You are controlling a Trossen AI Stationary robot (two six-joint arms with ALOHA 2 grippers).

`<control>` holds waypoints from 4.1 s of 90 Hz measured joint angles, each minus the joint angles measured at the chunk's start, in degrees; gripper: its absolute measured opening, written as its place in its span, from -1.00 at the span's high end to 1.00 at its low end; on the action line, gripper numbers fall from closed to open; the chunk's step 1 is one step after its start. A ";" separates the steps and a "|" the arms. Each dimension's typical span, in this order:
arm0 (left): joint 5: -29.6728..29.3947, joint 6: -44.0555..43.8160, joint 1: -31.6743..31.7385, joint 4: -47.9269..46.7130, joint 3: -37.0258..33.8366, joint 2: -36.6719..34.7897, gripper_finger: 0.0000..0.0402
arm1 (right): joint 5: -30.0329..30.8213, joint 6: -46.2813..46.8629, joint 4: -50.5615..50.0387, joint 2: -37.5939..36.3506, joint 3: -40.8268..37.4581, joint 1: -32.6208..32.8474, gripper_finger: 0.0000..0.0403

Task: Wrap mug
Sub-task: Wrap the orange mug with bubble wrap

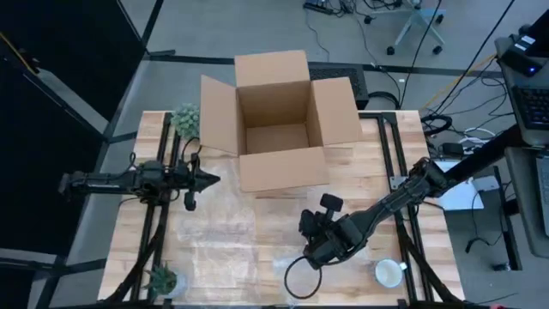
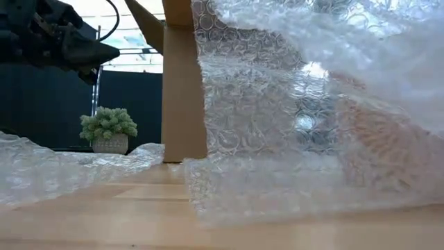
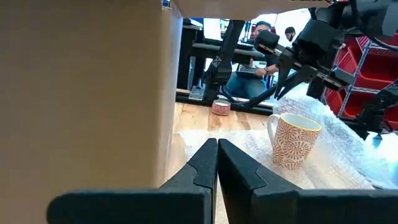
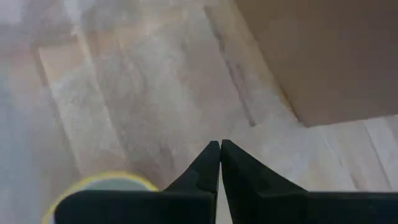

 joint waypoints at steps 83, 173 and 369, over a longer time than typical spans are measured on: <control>0.07 0.04 0.00 -0.07 0.00 0.00 1.00 | -6.36 44.80 11.39 -2.28 0.34 24.22 -0.07; -0.66 1.64 0.00 1.70 0.00 0.00 1.00 | -6.64 36.80 20.91 17.16 0.28 18.52 -0.11; 1.38 3.15 0.00 2.95 0.00 -0.02 1.00 | -9.22 37.03 19.09 18.14 0.30 18.27 -0.11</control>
